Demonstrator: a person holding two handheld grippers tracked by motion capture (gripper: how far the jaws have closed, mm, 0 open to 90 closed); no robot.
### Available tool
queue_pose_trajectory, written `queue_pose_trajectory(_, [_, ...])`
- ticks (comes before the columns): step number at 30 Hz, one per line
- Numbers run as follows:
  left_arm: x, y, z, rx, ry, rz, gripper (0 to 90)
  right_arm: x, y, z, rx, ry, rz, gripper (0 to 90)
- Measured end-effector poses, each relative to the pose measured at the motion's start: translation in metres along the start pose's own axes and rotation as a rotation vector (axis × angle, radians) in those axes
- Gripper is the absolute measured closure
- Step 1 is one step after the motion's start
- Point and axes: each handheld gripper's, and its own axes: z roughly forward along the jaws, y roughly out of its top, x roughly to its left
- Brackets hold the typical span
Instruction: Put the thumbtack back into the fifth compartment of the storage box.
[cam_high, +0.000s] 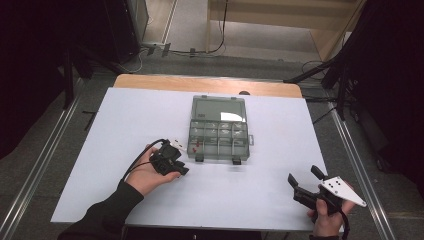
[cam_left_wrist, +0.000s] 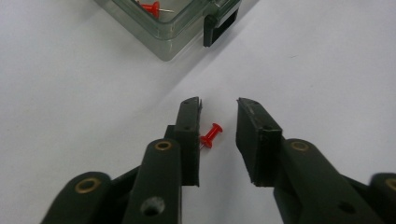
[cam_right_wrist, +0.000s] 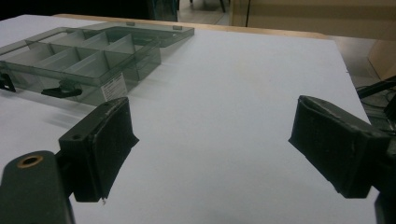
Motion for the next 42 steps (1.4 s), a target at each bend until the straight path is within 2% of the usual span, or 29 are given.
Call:
queue_pose_trajectory(4, [0.001,-0.001,0.002,0.009,0.004,0.002,76.0,0.000,0.000,0.000,0.000,-0.001,0.000,13.4])
queue_pose_trajectory(12, [0.000,-0.002,0.004,0.023,0.020,0.009,78.1,0.000,0.000,0.000,-0.002,-0.002,-0.003,13.5])
queue_pose_trajectory(13, [0.000,-0.002,0.004,0.023,0.022,0.009,80.6,0.000,0.000,0.000,0.001,-0.002,0.001,13.4])
queue_pose_trajectory(17, [-0.001,-0.002,0.004,0.024,0.027,0.024,81.9,0.001,0.000,0.000,0.004,-0.002,0.003,13.5])
queue_pose_trajectory(27, [0.001,-0.001,0.003,0.029,0.018,0.013,82.9,0.000,0.000,0.000,-0.005,-0.007,-0.004,13.5])
queue_pose_trajectory(42, [0.001,0.009,-0.008,-0.004,0.019,0.013,83.0,0.000,0.000,0.000,-0.006,-0.004,-0.007,13.5])
